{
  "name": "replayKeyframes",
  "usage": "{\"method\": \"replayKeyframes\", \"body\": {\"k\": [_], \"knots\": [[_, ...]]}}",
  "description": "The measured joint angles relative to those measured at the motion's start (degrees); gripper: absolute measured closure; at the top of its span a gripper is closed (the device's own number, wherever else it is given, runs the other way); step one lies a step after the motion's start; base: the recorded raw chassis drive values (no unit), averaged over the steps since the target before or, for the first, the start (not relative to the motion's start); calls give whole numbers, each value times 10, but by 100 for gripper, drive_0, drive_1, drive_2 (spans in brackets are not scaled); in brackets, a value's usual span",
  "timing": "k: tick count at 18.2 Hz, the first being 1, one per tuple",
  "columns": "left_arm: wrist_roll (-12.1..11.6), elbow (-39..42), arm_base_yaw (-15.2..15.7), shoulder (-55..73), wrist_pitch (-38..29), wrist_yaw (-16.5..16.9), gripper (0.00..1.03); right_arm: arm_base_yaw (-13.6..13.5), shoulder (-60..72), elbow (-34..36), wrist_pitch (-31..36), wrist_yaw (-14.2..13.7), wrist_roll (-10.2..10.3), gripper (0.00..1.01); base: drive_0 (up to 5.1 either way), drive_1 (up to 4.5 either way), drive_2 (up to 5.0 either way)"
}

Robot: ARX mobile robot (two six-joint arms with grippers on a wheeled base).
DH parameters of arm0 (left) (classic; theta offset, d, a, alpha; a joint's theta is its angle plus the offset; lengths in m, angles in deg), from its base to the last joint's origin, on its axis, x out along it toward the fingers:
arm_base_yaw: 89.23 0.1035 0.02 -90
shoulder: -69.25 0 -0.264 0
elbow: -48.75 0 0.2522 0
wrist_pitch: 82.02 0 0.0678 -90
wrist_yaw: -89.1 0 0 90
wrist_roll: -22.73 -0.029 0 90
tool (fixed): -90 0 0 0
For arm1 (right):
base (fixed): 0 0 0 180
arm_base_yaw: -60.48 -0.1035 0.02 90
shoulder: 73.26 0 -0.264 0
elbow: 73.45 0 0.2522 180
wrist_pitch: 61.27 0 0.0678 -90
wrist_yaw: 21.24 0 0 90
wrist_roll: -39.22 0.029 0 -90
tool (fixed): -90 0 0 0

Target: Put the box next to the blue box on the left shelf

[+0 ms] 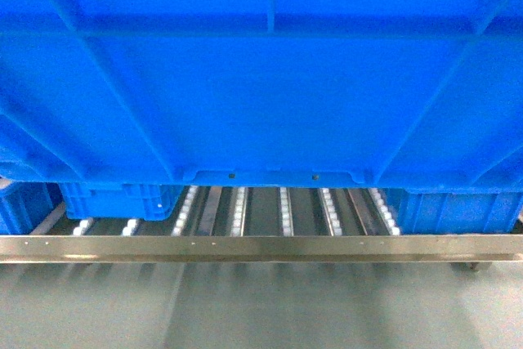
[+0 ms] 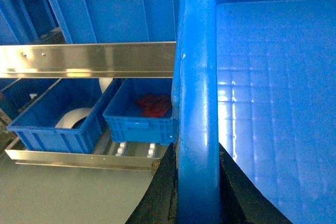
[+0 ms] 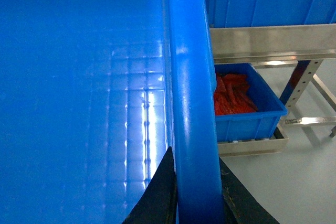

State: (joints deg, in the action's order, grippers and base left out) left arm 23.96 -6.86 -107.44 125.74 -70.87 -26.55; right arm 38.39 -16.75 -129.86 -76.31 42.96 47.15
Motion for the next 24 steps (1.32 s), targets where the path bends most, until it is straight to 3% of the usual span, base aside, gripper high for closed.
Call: {"method": "replayKeyframes", "body": {"k": [24], "knots": [[0, 0, -1, 0, -2, 2, 91, 0, -1, 0, 0, -3, -1, 91, -1, -1, -1]]}}
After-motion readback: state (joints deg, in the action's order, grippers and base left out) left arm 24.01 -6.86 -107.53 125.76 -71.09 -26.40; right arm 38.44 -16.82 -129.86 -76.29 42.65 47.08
